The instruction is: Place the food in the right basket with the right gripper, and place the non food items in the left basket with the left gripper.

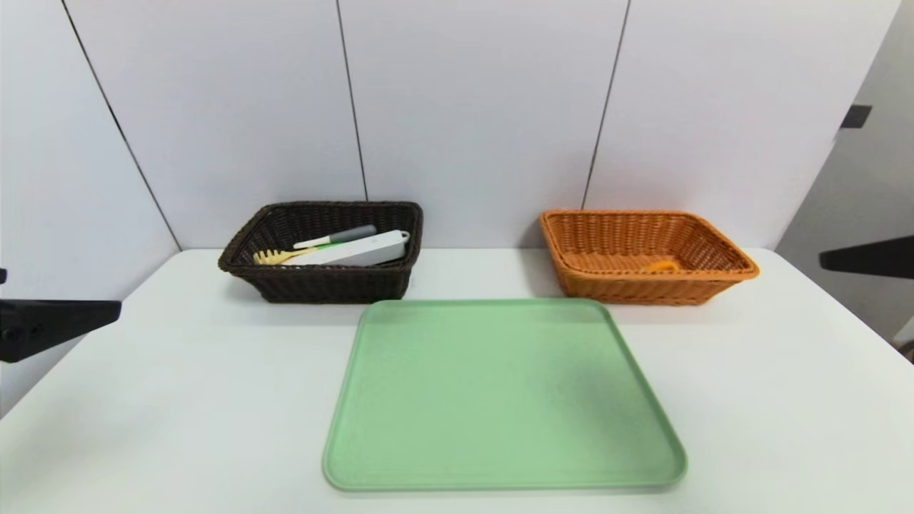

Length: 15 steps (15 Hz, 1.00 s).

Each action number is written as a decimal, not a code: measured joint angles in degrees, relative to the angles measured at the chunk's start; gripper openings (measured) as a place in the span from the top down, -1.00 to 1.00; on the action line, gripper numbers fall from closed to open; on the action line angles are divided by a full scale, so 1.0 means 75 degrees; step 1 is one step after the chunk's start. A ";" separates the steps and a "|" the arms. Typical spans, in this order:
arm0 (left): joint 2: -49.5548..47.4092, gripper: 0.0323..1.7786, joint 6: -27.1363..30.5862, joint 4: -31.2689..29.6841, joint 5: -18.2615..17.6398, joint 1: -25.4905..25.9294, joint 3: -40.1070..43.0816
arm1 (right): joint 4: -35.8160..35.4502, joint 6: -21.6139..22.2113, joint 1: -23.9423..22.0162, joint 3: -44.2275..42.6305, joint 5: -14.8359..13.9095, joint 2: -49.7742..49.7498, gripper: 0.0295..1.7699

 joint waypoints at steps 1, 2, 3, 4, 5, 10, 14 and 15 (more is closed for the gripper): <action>-0.0228 -0.90 0.0034 0.0007 0.0052 0.0206 0.0169 | 0.0005 -0.0008 -0.0039 0.0252 -0.0018 -0.0429 -0.89; -0.0453 -0.90 0.0114 0.0011 0.0187 0.0393 0.0353 | 0.0008 -0.0037 -0.0120 0.0481 -0.0039 -0.0860 -0.90; -0.0676 -0.90 0.0239 0.0003 0.0401 0.0551 0.0548 | 0.0005 -0.0099 -0.0231 0.0668 -0.0050 -0.1242 -0.90; -0.0912 -0.90 0.0380 -0.0026 0.0636 0.0697 0.0795 | 0.0011 -0.0200 -0.0385 0.0844 -0.0062 -0.1603 -0.91; -0.1136 -0.90 0.0476 -0.0044 0.0805 0.0842 0.1037 | 0.0015 -0.0299 -0.0533 0.1006 -0.0070 -0.1939 -0.91; -0.2550 -0.90 0.0592 -0.0015 0.0970 0.1720 0.2250 | 0.0449 -0.0584 -0.0956 0.1536 -0.0140 -0.3278 -0.91; -0.3907 -0.90 0.0852 0.0405 0.0964 0.2337 0.2888 | 0.0618 -0.0606 -0.1061 0.1648 -0.0068 -0.3903 -0.91; -0.4216 -0.90 0.0939 0.0580 0.0956 0.2469 0.2976 | 0.0766 -0.0606 -0.1079 0.1674 -0.0073 -0.4060 -0.91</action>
